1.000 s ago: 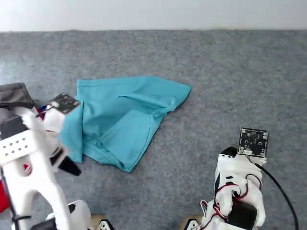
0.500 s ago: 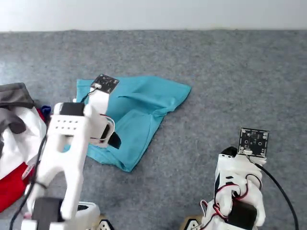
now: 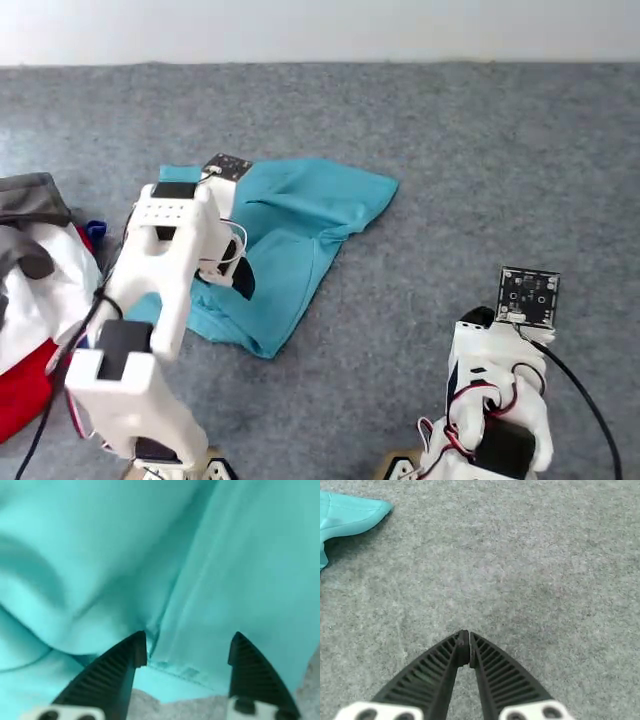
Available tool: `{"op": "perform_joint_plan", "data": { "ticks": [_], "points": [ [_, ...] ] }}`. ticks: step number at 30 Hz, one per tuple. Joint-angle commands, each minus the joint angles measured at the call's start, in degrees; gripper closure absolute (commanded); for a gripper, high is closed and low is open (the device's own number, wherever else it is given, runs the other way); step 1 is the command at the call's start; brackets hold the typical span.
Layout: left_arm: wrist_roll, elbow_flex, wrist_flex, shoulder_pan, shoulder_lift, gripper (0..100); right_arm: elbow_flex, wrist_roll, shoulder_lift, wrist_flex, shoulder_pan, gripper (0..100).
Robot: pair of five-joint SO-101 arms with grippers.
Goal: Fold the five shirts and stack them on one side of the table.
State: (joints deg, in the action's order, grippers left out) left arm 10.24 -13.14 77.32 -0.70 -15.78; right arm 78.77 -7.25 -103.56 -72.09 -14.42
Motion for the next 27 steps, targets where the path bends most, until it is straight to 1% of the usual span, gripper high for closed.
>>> {"op": "perform_joint_plan", "data": {
  "ticks": [1, 4, 7, 10, 16, 20, 27],
  "points": [
    [-1.14, 4.26, -0.44, -0.35, -1.93, 74, -0.35, -0.62, 0.31, 0.4, -0.75, 98.8],
    [-1.23, 5.85, -0.09, -0.26, -3.87, 74, -0.35, -0.62, 0.22, 0.48, -0.75, 98.8],
    [-1.23, 5.93, 0.0, 0.26, -4.75, 77, -0.35, -0.53, 0.22, 0.48, -0.75, 98.8],
    [-1.14, 5.85, 2.73, 0.26, -4.84, 79, -0.35, -0.53, 0.22, 0.48, -0.75, 98.8],
    [-0.88, 5.85, 8.79, 0.97, -4.48, 79, -0.35, -0.53, 0.22, 0.48, -0.75, 98.8],
    [-0.88, 6.02, 11.08, 2.99, -4.4, 79, -0.35, -0.53, 0.22, 0.48, -0.75, 98.8],
    [-1.23, 6.02, 12.13, 5.8, -4.4, 79, -0.35, -0.53, 0.22, 0.48, -0.75, 98.8]
  ]
}}
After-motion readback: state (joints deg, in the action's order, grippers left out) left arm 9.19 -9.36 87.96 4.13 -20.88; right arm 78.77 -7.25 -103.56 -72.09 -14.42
